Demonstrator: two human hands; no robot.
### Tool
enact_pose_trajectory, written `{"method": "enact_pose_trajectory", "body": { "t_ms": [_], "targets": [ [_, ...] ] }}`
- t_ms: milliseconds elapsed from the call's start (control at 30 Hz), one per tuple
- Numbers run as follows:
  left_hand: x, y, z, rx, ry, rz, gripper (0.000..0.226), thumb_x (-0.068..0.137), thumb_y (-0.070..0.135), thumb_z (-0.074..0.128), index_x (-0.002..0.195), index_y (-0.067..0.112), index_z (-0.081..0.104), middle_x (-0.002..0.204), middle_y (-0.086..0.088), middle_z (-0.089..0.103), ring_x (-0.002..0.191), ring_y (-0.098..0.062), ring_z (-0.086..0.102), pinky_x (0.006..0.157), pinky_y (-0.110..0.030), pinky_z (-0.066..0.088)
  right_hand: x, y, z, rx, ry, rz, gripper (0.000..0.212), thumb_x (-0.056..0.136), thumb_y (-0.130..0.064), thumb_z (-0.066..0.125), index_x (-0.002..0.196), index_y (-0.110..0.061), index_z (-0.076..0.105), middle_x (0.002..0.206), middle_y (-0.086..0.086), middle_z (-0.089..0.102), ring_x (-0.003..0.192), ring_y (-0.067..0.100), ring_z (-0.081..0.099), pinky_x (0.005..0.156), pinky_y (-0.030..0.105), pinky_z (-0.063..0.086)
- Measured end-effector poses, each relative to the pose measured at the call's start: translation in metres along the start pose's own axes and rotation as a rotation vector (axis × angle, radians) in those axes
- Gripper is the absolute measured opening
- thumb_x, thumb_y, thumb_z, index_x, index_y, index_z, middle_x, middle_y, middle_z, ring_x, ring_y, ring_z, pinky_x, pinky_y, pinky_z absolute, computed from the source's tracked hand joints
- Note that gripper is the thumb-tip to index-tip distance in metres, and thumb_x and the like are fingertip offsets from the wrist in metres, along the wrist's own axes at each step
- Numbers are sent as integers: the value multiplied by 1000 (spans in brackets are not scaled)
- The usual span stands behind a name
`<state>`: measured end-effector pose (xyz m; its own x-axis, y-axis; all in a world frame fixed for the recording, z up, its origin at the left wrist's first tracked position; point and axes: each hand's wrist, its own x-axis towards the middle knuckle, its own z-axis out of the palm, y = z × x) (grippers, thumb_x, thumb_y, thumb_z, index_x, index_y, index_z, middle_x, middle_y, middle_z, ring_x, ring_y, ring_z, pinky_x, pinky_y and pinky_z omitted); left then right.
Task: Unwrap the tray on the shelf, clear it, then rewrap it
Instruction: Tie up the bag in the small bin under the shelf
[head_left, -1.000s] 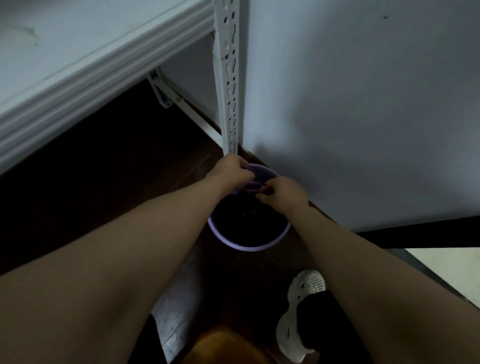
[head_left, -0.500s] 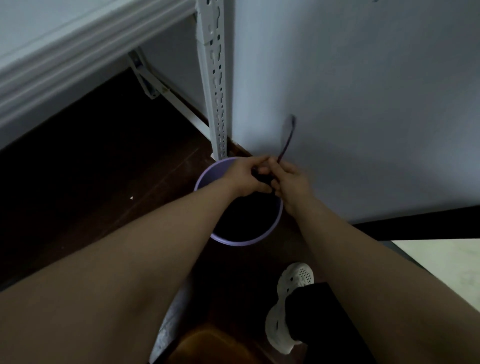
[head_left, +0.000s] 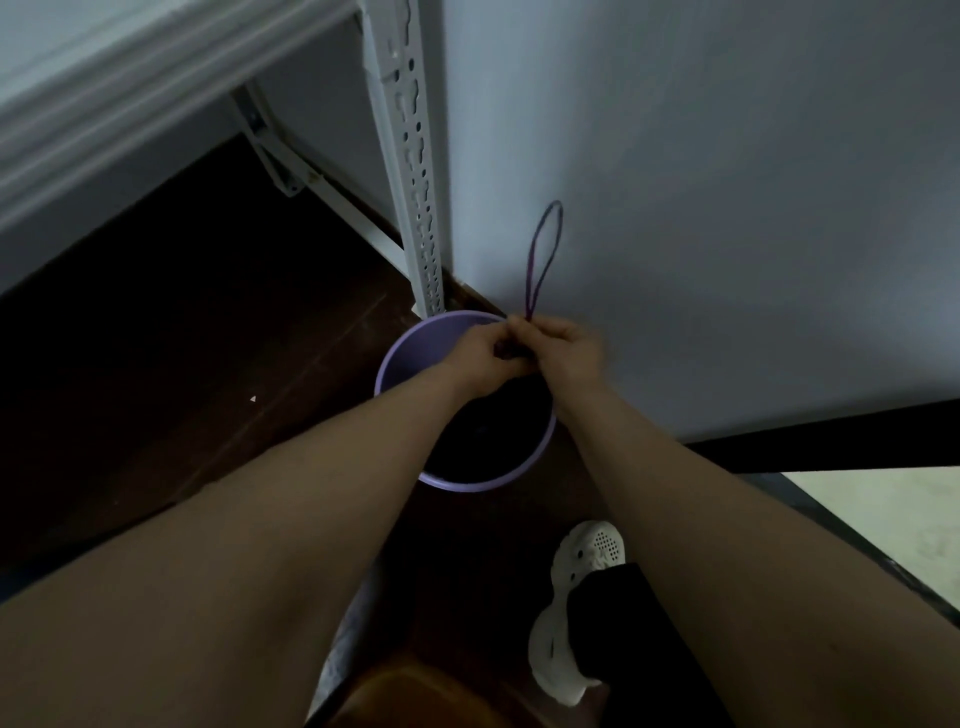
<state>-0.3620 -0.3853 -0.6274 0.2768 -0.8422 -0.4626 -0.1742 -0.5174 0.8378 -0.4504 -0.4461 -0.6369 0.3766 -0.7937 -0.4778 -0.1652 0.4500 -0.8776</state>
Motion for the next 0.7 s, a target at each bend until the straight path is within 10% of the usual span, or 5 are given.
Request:
{"method": "enact_pose_trajectory", "body": {
  "t_ms": [233, 533, 700],
  "targets": [
    [2, -17, -11, 397, -92, -42, 19, 93, 23, 57, 104, 13, 68, 99, -5, 66, 90, -21, 59, 85, -34, 46, 2, 6, -2, 142, 49, 92, 17, 82, -11, 71, 67, -8, 66, 42, -6, 59, 40, 6, 50, 45, 17, 44],
    [-4, 0, -26, 468, -137, -68, 47, 83, 6, 65, 128, 13, 57, 123, -5, 60, 112, -20, 56, 89, -22, 45, -5, 2, -1, 434, -71, 155, 18, 95, -15, 54, 83, -10, 65, 56, 1, 63, 58, 14, 61, 72, 29, 54],
    [-2, -1, -65, 547, -5, -196, 50, 79, 10, 69, 128, 11, 58, 127, -12, 57, 115, -25, 57, 93, -23, 45, -2, -12, -5, 194, 0, 182, 14, 94, -21, 58, 84, -14, 65, 48, -1, 45, 35, 6, 42, 45, 18, 48]
  ]
}}
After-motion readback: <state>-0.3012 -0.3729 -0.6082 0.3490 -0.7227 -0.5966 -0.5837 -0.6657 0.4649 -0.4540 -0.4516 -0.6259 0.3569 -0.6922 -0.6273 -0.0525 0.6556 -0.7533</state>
